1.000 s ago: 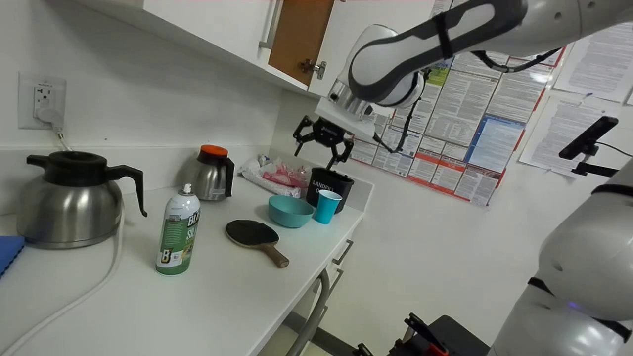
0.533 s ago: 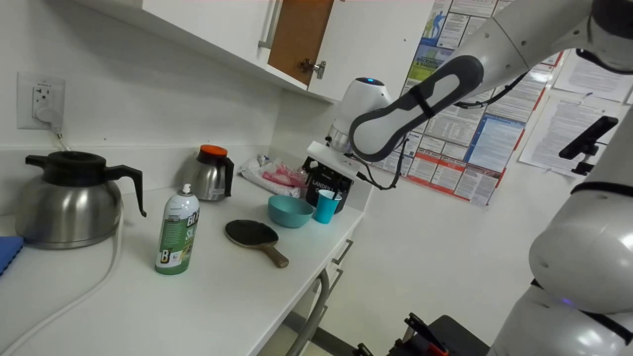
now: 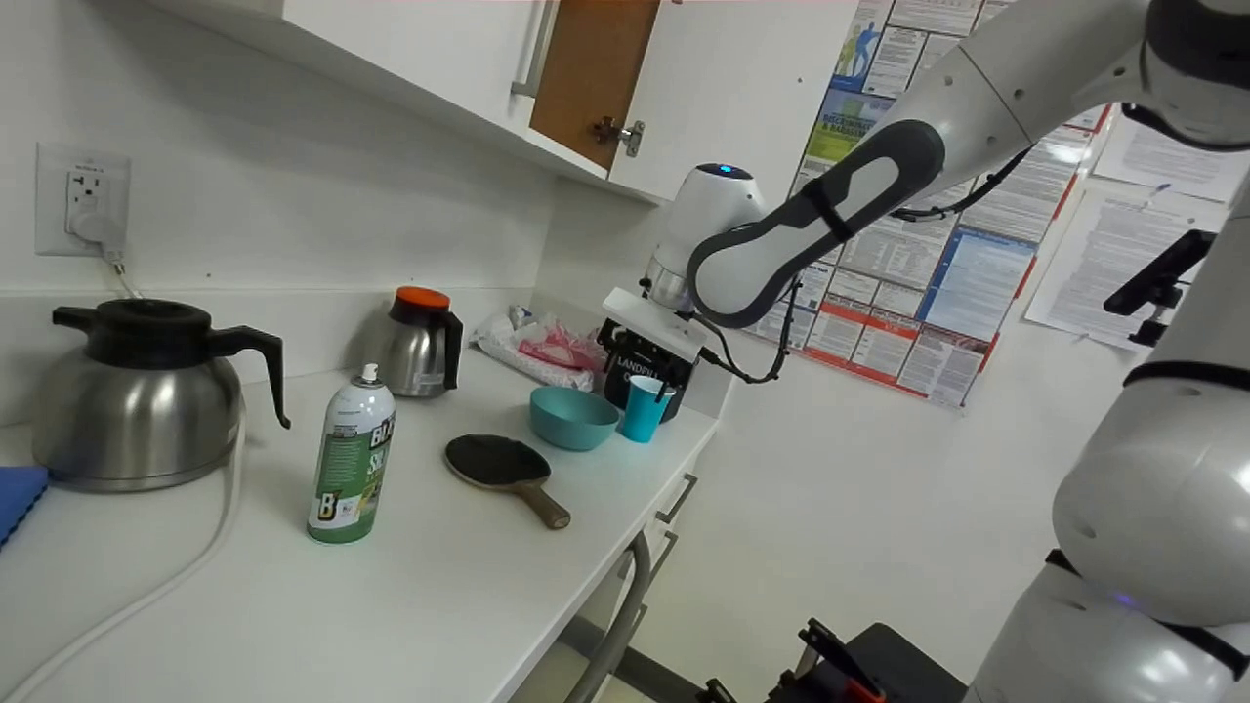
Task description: Put the green bowl in the open upper cabinet
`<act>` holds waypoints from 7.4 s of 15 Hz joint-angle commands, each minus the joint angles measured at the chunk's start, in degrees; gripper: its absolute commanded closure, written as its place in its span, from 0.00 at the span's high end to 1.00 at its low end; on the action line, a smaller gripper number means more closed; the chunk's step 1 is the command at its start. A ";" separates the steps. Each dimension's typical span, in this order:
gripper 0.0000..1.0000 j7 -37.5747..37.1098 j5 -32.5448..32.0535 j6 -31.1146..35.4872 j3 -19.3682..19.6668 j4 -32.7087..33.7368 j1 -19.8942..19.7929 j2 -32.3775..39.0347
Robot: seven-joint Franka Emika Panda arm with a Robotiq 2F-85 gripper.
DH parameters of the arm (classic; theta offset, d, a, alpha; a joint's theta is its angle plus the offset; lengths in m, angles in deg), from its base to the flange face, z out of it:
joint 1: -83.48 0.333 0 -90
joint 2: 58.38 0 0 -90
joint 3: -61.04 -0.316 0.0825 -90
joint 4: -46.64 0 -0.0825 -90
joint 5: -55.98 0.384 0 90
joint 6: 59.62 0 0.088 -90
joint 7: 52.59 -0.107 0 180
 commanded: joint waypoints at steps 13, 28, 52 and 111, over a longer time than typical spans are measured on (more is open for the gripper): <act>1.00 9.38 20.12 3.41 13.00 20.14 8.28 26.27; 0.00 9.05 23.58 3.66 17.48 24.44 11.95 31.27; 0.01 11.95 15.43 -1.00 13.30 8.91 5.70 -11.14; 0.98 19.53 22.04 -39.94 5.42 86.86 10.05 26.30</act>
